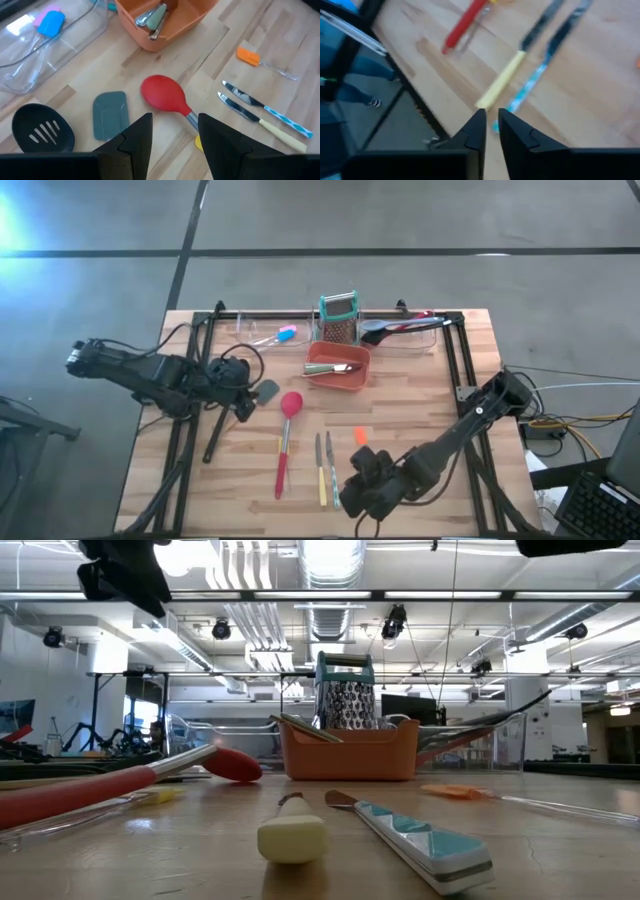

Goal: Pick & Place Kitchen Items
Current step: Put the white table knife into the orange bin

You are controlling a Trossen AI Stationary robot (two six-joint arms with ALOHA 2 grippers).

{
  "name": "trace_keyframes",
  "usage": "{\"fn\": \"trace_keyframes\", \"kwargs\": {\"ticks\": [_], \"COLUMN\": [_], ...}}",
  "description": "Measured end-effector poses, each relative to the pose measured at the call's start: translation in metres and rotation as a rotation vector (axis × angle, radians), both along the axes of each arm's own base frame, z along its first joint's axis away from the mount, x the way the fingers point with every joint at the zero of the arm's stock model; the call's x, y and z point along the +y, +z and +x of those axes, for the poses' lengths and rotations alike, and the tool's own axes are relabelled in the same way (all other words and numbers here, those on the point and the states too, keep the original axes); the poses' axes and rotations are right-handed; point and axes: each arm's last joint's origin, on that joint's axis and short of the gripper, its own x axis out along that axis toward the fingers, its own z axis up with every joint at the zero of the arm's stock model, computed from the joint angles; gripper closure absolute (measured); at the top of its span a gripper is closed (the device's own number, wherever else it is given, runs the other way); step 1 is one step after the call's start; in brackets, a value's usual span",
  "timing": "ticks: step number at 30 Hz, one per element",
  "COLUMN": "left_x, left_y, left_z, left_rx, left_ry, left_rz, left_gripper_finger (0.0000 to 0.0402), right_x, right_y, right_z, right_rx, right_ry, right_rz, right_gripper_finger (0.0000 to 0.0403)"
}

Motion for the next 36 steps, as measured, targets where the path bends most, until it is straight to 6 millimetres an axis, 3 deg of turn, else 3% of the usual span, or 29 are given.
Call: {"fn": "trace_keyframes", "kwargs": {"ticks": [9,16,22,36], "left_x": [-0.001,-0.002,-0.002,-0.002], "left_y": [-0.001,-0.002,-0.002,-0.002], "left_z": [0.002,0.002,0.002,0.001], "left_rx": [0.003,0.026,0.038,0.054], "left_ry": [-0.001,-0.069,-0.101,-0.114], "left_rz": [-0.005,-0.002,0.025,0.023], "left_gripper_finger": [0.0238,0.0239,0.0238,0.0239], "right_x": [0.002,0.009,0.016,0.022], "right_y": [-0.005,-0.037,-0.069,-0.093], "right_z": [0.014,0.027,0.046,0.073], "right_rx": [-0.024,0.035,0.128,0.379], "right_ry": [0.009,-0.013,-0.044,-0.125], "right_rz": [0.097,0.142,0.232,0.037], "right_gripper_finger": [0.0287,0.0258,0.0262,0.0284]}}
